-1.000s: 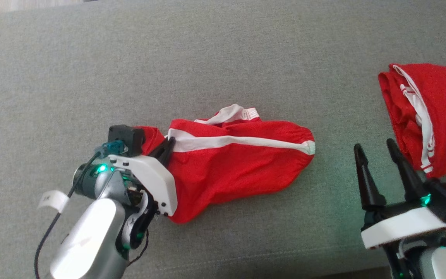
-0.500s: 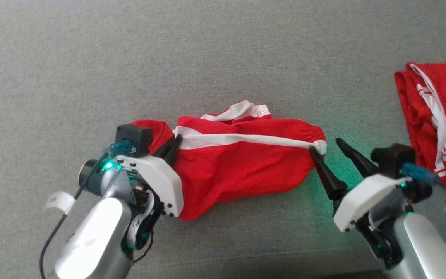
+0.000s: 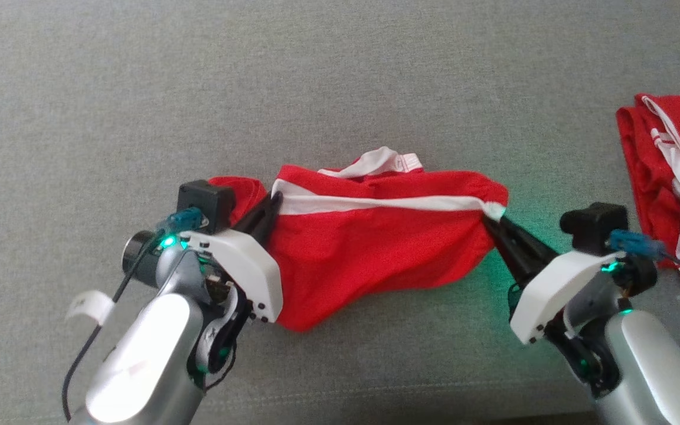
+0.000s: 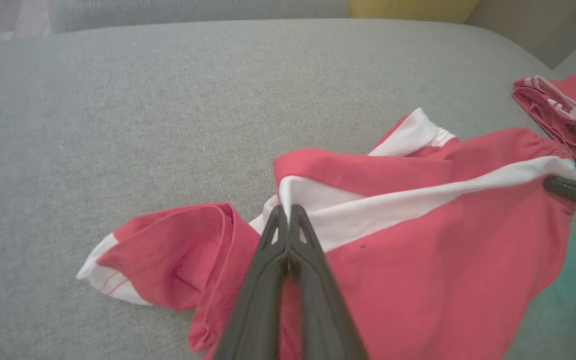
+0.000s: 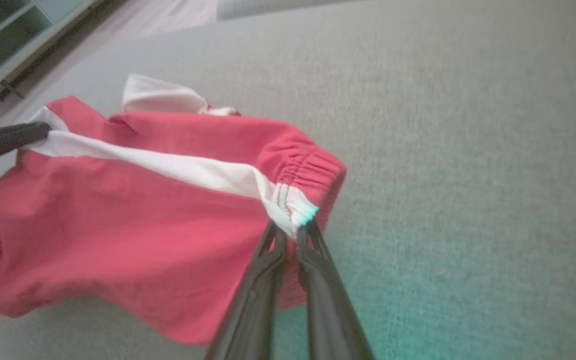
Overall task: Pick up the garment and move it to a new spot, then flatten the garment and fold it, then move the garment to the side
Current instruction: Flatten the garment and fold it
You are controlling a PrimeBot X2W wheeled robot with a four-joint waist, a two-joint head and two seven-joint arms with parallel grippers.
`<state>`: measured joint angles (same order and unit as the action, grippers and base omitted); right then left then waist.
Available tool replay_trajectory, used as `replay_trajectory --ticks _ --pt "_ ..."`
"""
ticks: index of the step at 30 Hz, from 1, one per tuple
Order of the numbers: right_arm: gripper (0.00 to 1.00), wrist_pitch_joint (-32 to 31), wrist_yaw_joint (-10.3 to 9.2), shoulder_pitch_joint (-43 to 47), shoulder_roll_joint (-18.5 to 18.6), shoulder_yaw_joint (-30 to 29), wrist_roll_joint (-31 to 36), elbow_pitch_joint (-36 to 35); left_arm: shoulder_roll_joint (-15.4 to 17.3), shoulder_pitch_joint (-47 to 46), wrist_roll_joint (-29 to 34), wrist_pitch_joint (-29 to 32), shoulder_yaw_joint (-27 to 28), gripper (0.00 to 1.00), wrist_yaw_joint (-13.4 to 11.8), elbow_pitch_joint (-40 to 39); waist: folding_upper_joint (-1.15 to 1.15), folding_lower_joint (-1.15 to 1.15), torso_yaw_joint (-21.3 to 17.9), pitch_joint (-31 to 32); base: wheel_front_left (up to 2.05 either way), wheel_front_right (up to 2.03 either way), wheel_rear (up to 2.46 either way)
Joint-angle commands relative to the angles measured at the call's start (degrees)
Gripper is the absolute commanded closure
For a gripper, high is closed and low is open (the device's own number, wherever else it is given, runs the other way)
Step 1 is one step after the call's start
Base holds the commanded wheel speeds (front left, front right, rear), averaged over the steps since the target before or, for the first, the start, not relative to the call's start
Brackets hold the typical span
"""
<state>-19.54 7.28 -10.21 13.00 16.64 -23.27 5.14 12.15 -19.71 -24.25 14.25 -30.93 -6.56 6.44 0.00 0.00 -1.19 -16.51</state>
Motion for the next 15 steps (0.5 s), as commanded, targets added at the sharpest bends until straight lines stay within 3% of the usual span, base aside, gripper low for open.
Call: replay_trajectory --ticks 1,9,15 --pt "1.0 1.23 0.21 -1.81 0.73 0.48 0.02 -2.81 0.8 -2.9 0.74 -0.98 1.82 1.0 -0.09 -2.18 0.0 0.0 -0.01 0.13 0.0 0.0 0.0" --pt "1.0 5.28 0.21 -2.03 1.27 -2.44 0.86 -8.75 2.31 -3.91 4.35 -7.32 2.7 1.0 -1.64 -6.2 0.0 0.0 -0.32 3.52 0.0 0.0 0.0" --pt "1.0 4.96 0.21 -5.11 2.41 -4.93 1.12 -15.96 3.45 -6.7 7.92 -11.8 3.94 1.0 -3.34 -12.78 0.0 0.0 -0.54 7.7 0.0 0.0 0.0"
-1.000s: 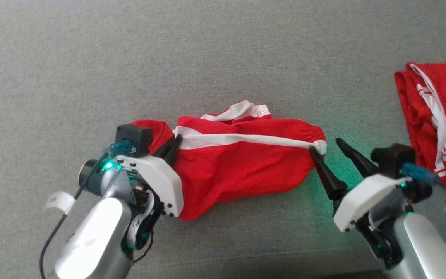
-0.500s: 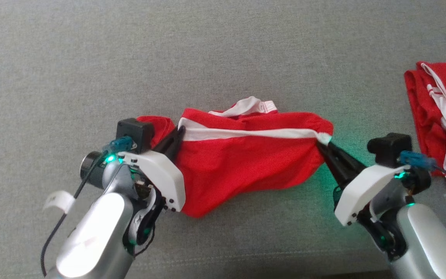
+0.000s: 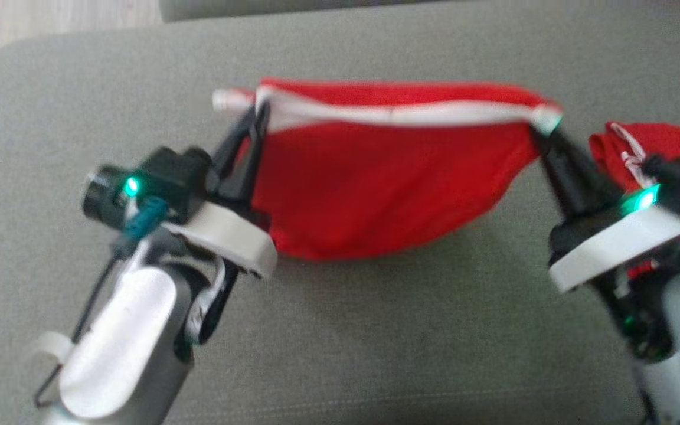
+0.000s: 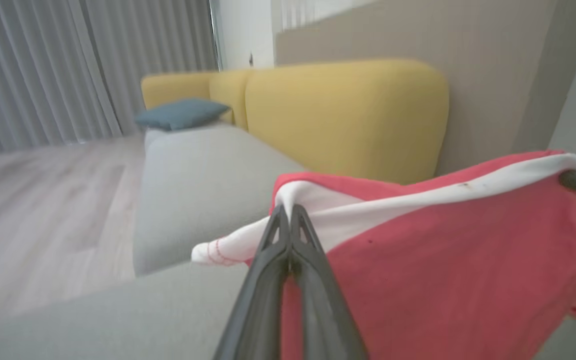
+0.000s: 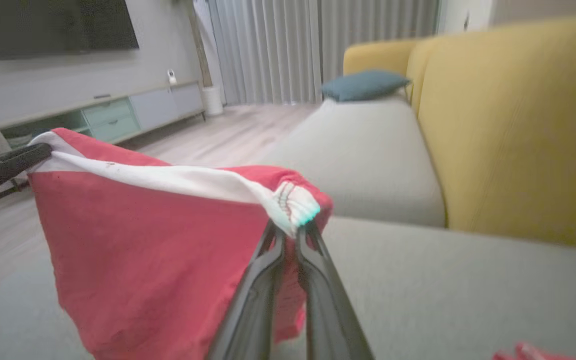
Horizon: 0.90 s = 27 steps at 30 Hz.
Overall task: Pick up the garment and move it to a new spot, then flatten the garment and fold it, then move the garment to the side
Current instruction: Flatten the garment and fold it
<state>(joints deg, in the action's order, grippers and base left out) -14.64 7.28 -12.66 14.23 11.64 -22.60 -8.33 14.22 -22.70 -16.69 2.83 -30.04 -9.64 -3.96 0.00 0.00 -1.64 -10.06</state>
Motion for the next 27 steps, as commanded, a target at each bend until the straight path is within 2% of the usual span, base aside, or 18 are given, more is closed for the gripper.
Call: replay_trajectory --ticks 1,5,10,17,20,23,24,27 --pt "1.0 -0.33 0.21 -3.37 1.5 -0.48 0.64 -3.85 1.49 -4.38 0.78 -0.73 3.3 1.0 -0.48 -3.58 0.0 0.0 -0.09 1.98 0.0 0.0 0.0" --pt "1.0 -2.97 0.21 -5.66 1.84 -2.81 0.59 -9.17 1.9 -7.18 2.17 -1.13 4.3 1.0 -1.28 -8.72 0.0 0.0 -0.08 4.71 0.0 0.0 0.0" --pt "1.0 -6.94 0.21 -7.58 2.17 -5.03 0.5 -14.42 2.98 -9.76 2.32 1.2 5.18 1.0 -1.16 -12.6 0.0 0.0 -0.38 7.23 0.0 0.0 0.0" --pt "1.0 -11.08 0.21 -9.3 1.65 -6.19 -1.41 -15.7 3.4 -12.83 1.35 4.05 4.95 1.0 0.14 -12.03 0.0 0.0 -0.59 7.05 0.0 0.0 0.0" --pt "1.0 -11.62 0.21 -11.62 1.84 -6.01 -2.79 -13.38 2.44 -15.47 0.4 3.9 4.27 1.0 1.58 -8.7 0.0 0.0 -0.6 5.71 0.0 0.0 0.0" --pt "1.0 -10.61 0.21 -16.26 2.37 -5.26 -3.96 -8.5 1.05 -19.84 -0.46 2.4 3.93 1.0 3.51 -2.01 0.0 0.0 -0.66 4.08 0.0 0.0 0.0" --pt "1.0 -9.01 0.21 -20.74 2.44 -4.05 -4.73 -3.62 -0.02 -23.82 -0.94 -0.03 4.29 1.0 4.92 4.46 0.0 0.0 -0.91 3.05 0.0 0.0 0.0" --pt "1.0 -4.52 0.21 -28.13 1.87 -2.0 -5.7 5.63 -1.81 -30.28 -0.9 -5.83 5.13 1.0 6.44 15.87 0.0 0.0 -1.27 2.27 0.0 0.0 0.0"
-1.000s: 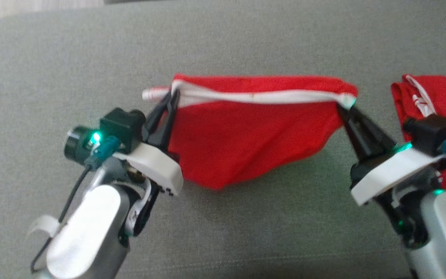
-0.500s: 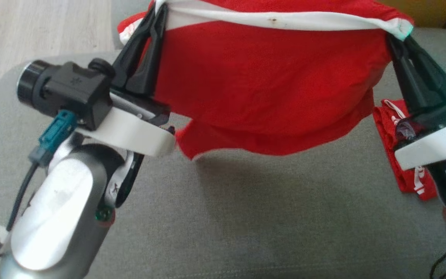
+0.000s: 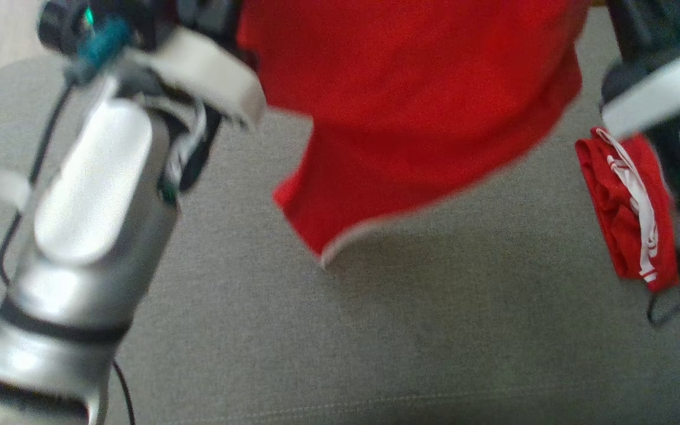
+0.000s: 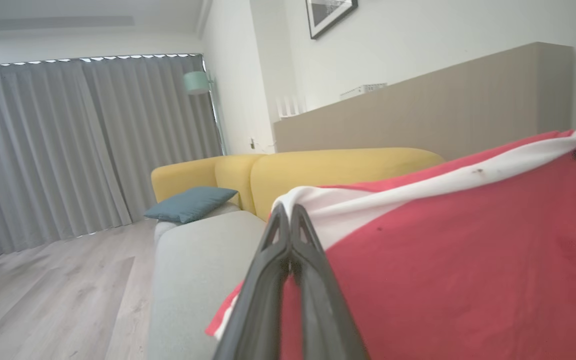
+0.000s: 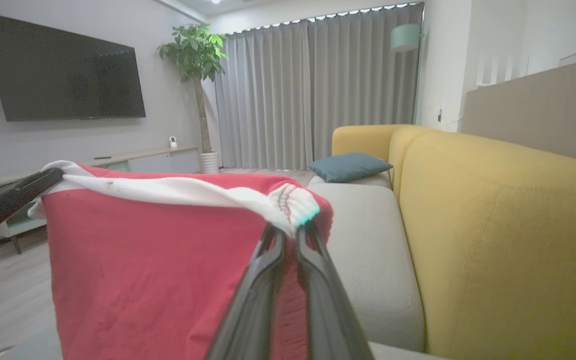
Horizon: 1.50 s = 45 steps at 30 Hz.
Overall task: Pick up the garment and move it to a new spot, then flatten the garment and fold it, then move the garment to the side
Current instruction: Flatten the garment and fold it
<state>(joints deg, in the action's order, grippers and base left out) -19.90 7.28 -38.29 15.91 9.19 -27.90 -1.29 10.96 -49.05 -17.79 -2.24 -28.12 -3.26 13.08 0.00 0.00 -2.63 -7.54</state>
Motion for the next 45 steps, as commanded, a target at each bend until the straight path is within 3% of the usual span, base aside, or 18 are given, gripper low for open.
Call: replay_trajectory --ticks 1,5,10,15,22,27,34,39,45 --pt "1.0 0.74 0.21 -2.5 0.19 0.44 -0.41 -1.42 1.45 -3.93 0.2 -0.76 3.21 1.0 0.06 -1.17 0.0 0.0 -0.28 -0.26 0.0 0.0 0.0" --pt "1.0 9.31 0.21 -12.08 -1.63 3.64 -0.81 11.18 -1.01 -12.03 0.9 -9.81 4.34 1.0 0.88 13.42 0.0 0.0 -0.86 -0.9 0.0 0.0 0.0" --pt "1.0 21.76 0.21 -20.16 -3.2 9.09 0.3 25.44 -3.42 -17.73 2.29 -12.68 6.36 1.0 0.57 23.44 0.0 0.0 -1.07 -3.77 0.0 0.0 0.0" --pt "1.0 31.26 0.21 -20.45 -5.45 17.44 -0.44 40.08 -6.11 -11.01 2.87 -12.74 8.82 1.0 0.68 27.15 0.0 0.0 -0.42 -7.5 0.0 0.0 0.0" --pt "1.0 34.11 0.21 -14.22 -8.43 28.11 -6.67 52.15 -8.0 0.7 1.06 -12.75 9.93 1.0 1.14 32.34 0.0 0.0 0.39 -11.63 0.0 0.0 0.0" --pt "1.0 34.55 0.21 -8.03 -7.27 32.68 -12.07 52.44 -8.06 9.28 -0.49 -12.75 8.89 1.0 1.06 26.87 0.0 0.0 0.51 -12.08 0.0 0.0 0.0" --pt "1.0 34.84 0.21 1.24 -1.8 35.16 -14.94 44.5 -8.07 22.55 2.18 -12.76 11.36 1.0 0.81 14.13 0.0 0.0 0.29 -10.73 0.0 0.0 0.0" --pt "1.0 34.88 0.21 10.5 1.64 31.38 -13.08 37.07 -8.07 33.92 5.71 -12.76 13.57 1.0 1.53 5.17 0.0 0.0 0.6 -8.14 0.0 0.0 0.0" --pt "1.0 34.89 0.21 22.17 2.59 25.58 -9.25 29.56 -7.98 44.58 7.77 -12.76 14.52 1.0 1.99 -1.11 0.0 0.0 0.91 -5.47 0.0 0.0 0.0"
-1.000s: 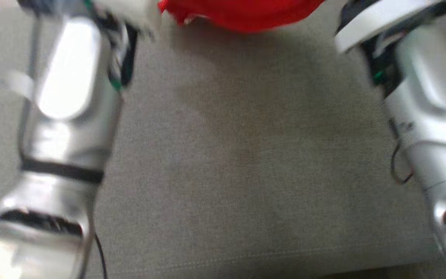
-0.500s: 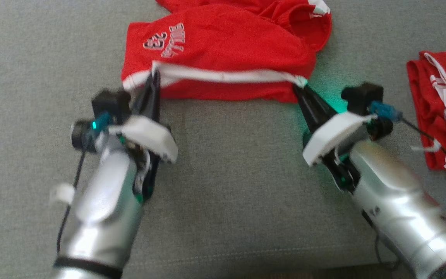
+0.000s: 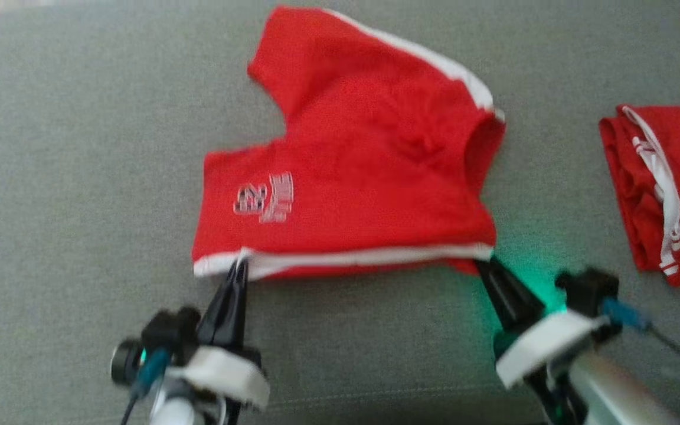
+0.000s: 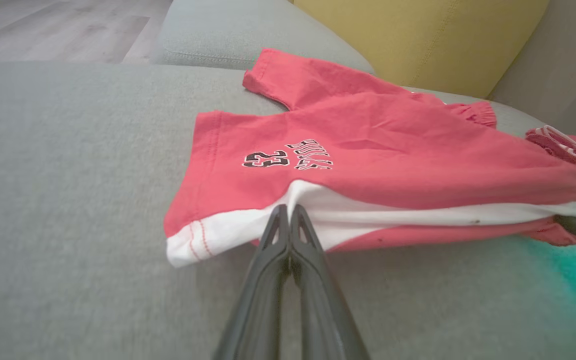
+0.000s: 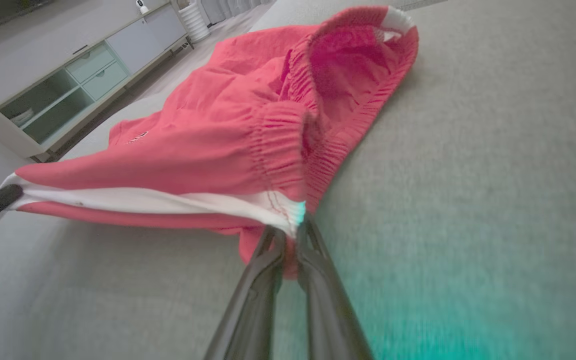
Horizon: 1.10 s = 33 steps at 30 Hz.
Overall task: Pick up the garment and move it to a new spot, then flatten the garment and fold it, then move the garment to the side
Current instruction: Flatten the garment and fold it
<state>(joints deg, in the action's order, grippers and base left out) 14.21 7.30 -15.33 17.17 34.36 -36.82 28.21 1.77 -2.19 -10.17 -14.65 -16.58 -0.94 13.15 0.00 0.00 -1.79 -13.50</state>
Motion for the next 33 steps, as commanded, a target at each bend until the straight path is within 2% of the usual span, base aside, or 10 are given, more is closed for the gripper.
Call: replay_trajectory --ticks 1,9,16,20,26,33 --pt "1.0 0.75 0.19 1.61 1.28 -0.9 0.5 -1.51 1.2 -0.27 0.12 -0.34 3.23 1.0 -0.44 -2.39 0.0 0.0 0.07 1.02 0.0 0.0 0.0" --pt "1.0 -6.55 0.19 19.41 -1.39 -12.02 8.41 -17.47 1.19 10.96 0.11 -0.35 4.28 1.0 -1.98 -11.31 0.0 0.0 -0.09 3.61 0.0 0.0 0.0" --pt "1.0 -15.54 0.19 24.84 -5.16 -17.74 12.81 -30.1 2.38 9.21 0.9 -0.35 5.5 1.0 -1.13 -13.21 0.0 0.0 -0.93 3.17 0.0 0.0 0.0" --pt "1.0 -20.34 0.19 23.21 -6.96 -18.82 12.65 -34.1 3.56 3.94 1.45 -0.35 5.81 1.0 0.1 -11.9 0.0 0.0 -2.21 1.64 0.0 0.0 0.0" --pt "1.0 -28.34 0.19 17.23 -9.32 -20.57 10.35 -37.41 5.68 -10.36 2.25 2.18 5.54 1.0 2.92 -7.66 0.0 0.0 -4.32 -2.19 0.0 0.0 0.0" --pt "1.0 -33.07 0.19 7.94 -12.32 -22.36 5.48 -36.1 6.95 -30.1 3.3 7.06 2.74 1.0 6.33 3.11 0.0 0.0 -8.02 -7.49 0.0 0.0 0.0"
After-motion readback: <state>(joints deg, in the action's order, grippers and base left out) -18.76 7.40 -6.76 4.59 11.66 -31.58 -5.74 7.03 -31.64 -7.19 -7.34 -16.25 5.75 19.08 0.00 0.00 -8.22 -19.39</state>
